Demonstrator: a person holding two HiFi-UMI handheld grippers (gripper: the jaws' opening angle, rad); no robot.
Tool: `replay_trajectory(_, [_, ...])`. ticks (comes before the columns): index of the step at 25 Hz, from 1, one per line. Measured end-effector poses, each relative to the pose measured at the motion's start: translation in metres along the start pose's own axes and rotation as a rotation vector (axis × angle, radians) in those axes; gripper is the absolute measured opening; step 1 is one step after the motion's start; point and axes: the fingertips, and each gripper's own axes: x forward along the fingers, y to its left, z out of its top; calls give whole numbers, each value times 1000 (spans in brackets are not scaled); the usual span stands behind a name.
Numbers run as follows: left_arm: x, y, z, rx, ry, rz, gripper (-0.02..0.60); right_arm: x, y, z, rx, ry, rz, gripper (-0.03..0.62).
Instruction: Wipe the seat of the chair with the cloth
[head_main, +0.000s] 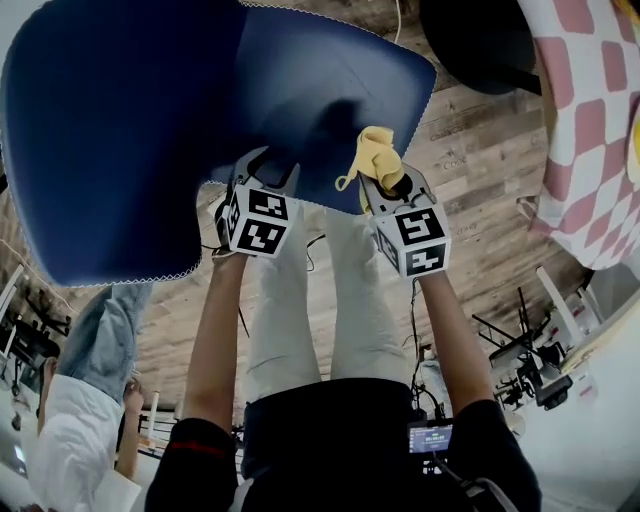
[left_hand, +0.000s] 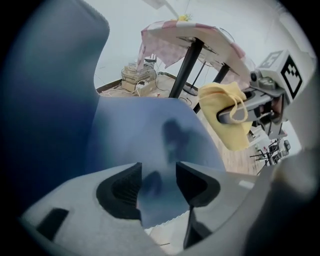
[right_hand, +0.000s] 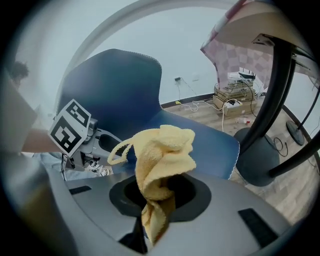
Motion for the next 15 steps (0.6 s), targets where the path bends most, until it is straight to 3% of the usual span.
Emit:
replay_trajectory(6, [18,-1,-15,35,16,-20,320,11,-7,-9,12,3,-16,72])
replay_trajectory(15, [35,1,-26,89,54,11,344,20,-11,-9,14,1,-28,72])
